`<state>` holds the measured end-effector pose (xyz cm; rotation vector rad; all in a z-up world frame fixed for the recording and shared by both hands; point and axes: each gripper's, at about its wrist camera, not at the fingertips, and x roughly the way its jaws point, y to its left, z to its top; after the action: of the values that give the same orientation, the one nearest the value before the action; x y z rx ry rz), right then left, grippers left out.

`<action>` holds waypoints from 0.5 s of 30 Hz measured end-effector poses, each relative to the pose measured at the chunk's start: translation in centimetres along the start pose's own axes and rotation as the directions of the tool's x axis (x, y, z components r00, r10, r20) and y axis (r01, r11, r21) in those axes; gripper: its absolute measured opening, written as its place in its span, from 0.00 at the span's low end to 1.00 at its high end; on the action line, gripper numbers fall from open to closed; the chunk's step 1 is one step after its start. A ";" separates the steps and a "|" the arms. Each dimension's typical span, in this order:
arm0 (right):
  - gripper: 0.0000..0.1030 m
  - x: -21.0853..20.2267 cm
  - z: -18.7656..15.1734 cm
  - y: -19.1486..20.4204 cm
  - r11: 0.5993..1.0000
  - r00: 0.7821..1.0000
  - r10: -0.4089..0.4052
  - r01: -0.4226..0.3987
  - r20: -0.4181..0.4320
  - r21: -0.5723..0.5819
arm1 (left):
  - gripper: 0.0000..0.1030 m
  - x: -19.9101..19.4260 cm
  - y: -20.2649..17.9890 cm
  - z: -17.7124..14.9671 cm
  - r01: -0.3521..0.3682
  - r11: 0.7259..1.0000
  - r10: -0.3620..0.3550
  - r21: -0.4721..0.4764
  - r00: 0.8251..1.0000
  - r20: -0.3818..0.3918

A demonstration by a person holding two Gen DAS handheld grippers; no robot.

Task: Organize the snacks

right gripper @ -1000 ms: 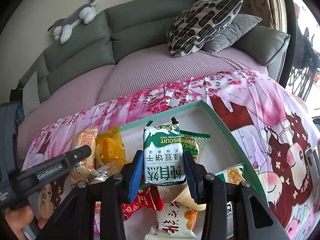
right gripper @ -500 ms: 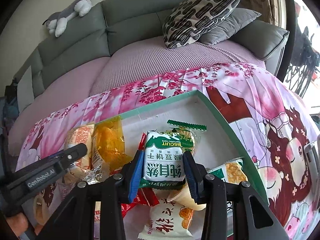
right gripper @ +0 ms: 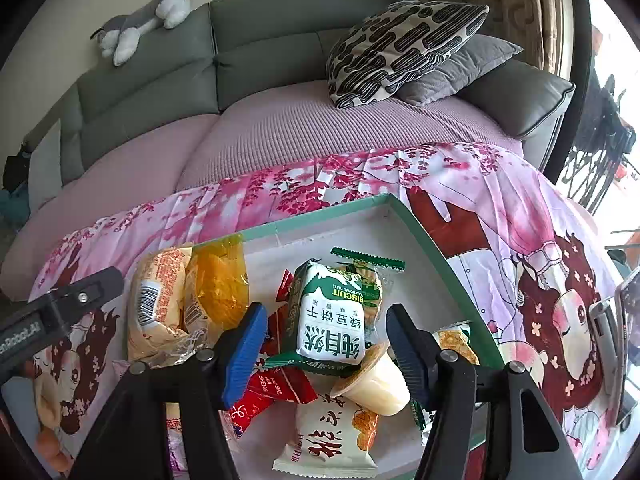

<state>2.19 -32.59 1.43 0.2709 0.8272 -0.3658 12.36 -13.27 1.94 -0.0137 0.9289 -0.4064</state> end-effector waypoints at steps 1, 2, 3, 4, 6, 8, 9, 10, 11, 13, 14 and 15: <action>0.80 0.1 0.0 0.1 1.000 1.000 -0.004 0.004 -0.002 -0.004 | 0.96 0.1 0.1 -0.1 -0.026 1.000 0.026 0.008 1.000 0.001; 0.85 0.1 -0.1 0.1 1.000 1.000 -0.009 0.009 -0.002 -0.010 | 0.97 0.2 0.2 -0.2 -0.058 0.998 0.058 0.016 0.998 0.000; 0.86 0.1 -0.1 0.2 1.000 1.000 -0.014 0.014 -0.001 -0.014 | 0.97 0.4 0.4 -0.3 -0.095 0.995 0.095 0.023 0.995 -0.004; 0.87 0.1 -0.1 0.2 1.000 1.000 -0.015 0.015 0.000 -0.015 | 0.97 0.6 0.6 -0.5 -0.123 0.992 0.123 0.027 0.992 -0.008; 0.87 0.2 -0.1 0.3 1.000 1.000 -0.013 0.013 -0.001 -0.016 | 0.97 0.7 1.2 -0.7 -0.147 0.989 0.147 0.023 0.989 -0.015; 0.87 0.4 -0.2 0.4 1.000 1.000 -0.019 0.019 -0.007 -0.019 | 0.97 0.8 2.0 -0.8 -0.152 0.988 0.152 -0.002 0.988 -0.020; 0.88 0.6 -0.3 0.5 0.999 1.000 -0.024 0.024 -0.009 -0.023 | 0.97 0.8 2.4 -0.9 -0.156 0.988 0.156 -0.011 0.988 -0.018; 0.90 0.7 -0.4 0.5 0.999 1.000 -0.028 0.027 -0.013 -0.027 | 0.98 0.8 2.5 -0.8 -0.161 0.987 0.161 -0.015 0.987 -0.017; 0.97 0.8 -0.4 0.5 0.999 0.999 -0.032 0.032 -0.015 -0.029 | 0.98 0.8 2.7 -0.8 -0.168 0.986 0.168 -0.020 0.986 -0.014; 1.00 0.7 -0.4 0.5 0.999 0.999 -0.036 0.036 -0.005 -0.029 | 0.98 0.8 3.1 -0.8 -0.178 0.984 0.178 -0.030 0.984 -0.010; 1.00 0.6 -0.4 0.5 0.999 1.000 -0.030 0.030 -0.002 -0.025 | 0.98 0.8 3.3 -0.9 -0.181 0.983 0.181 -0.035 0.983 -0.009; 1.00 0.5 -0.4 0.4 1.000 1.000 -0.022 0.022 0.001 -0.018 | 0.98 0.8 3.4 -0.9 -0.185 0.982 0.185 -0.040 0.983 -0.009</action>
<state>2.43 -32.24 0.82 0.2449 0.8333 -0.3791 13.21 -10.22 0.17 0.0367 0.9343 -0.2152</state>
